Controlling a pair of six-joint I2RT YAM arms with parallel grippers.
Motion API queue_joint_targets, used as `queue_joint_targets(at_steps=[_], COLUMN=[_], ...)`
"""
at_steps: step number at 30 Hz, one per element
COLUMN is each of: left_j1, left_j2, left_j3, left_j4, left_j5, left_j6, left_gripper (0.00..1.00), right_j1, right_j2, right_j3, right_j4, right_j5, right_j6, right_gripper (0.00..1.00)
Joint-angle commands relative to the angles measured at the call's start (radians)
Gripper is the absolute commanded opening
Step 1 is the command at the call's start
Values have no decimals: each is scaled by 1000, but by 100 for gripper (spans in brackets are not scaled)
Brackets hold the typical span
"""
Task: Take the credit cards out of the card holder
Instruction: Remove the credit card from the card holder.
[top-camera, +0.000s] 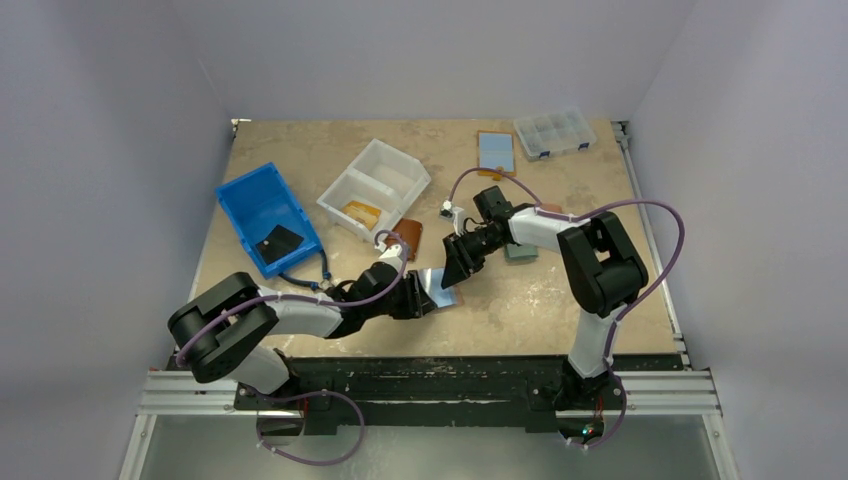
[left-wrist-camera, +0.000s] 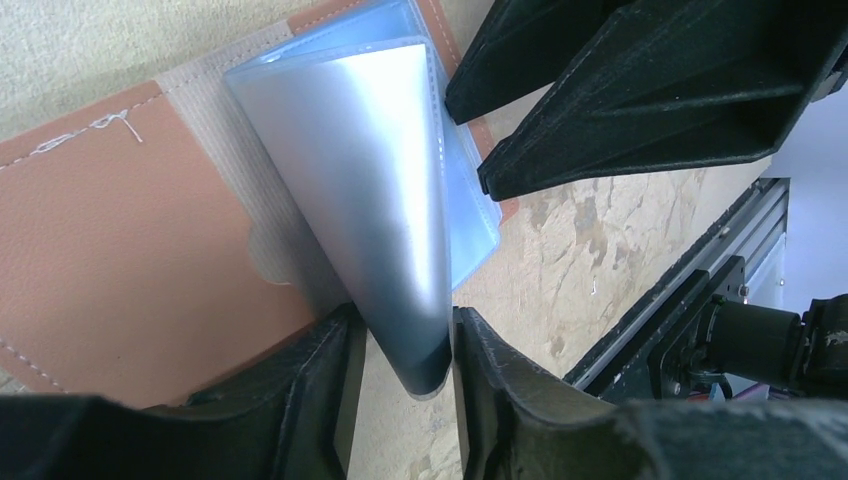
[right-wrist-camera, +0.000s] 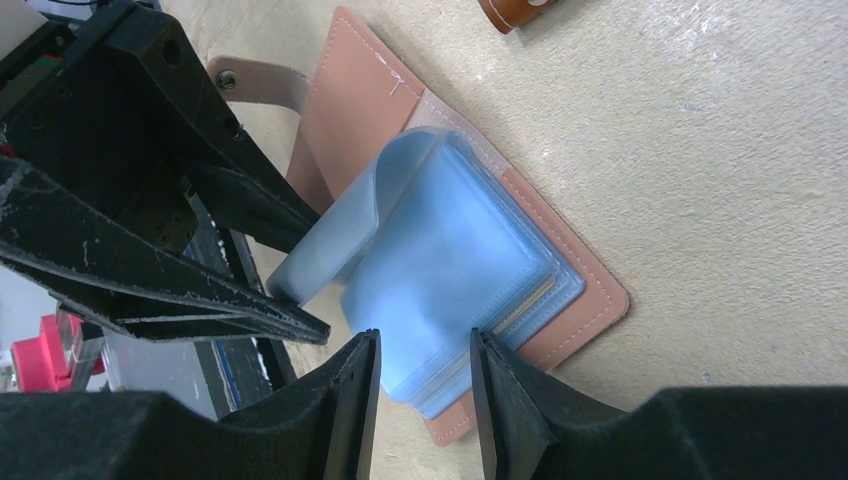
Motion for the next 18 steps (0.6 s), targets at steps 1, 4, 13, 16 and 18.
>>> queue_joint_targets(at_steps=[1, 4, 13, 16, 18], left_j1=[4, 4, 4, 3, 3], left_j2=[11, 12, 35, 44, 50], left_j3=[-4, -3, 15, 23, 28], left_j4=[48, 53, 54, 56, 56], left_j5=[20, 26, 39, 42, 44], left_j6=[1, 3, 11, 13, 13], left_gripper=[42, 46, 54, 56, 57], right_j1=[1, 1, 1, 1, 1], right_j2=[10, 18, 25, 27, 28], right_j3=[-8, -11, -16, -17, -19], right_j4=[31, 34, 47, 47, 50], right_j5=[-53, -69, -119, -139, -150], right_j6=[33, 44, 66, 72, 78], right_gripper=[45, 45, 43, 43, 42])
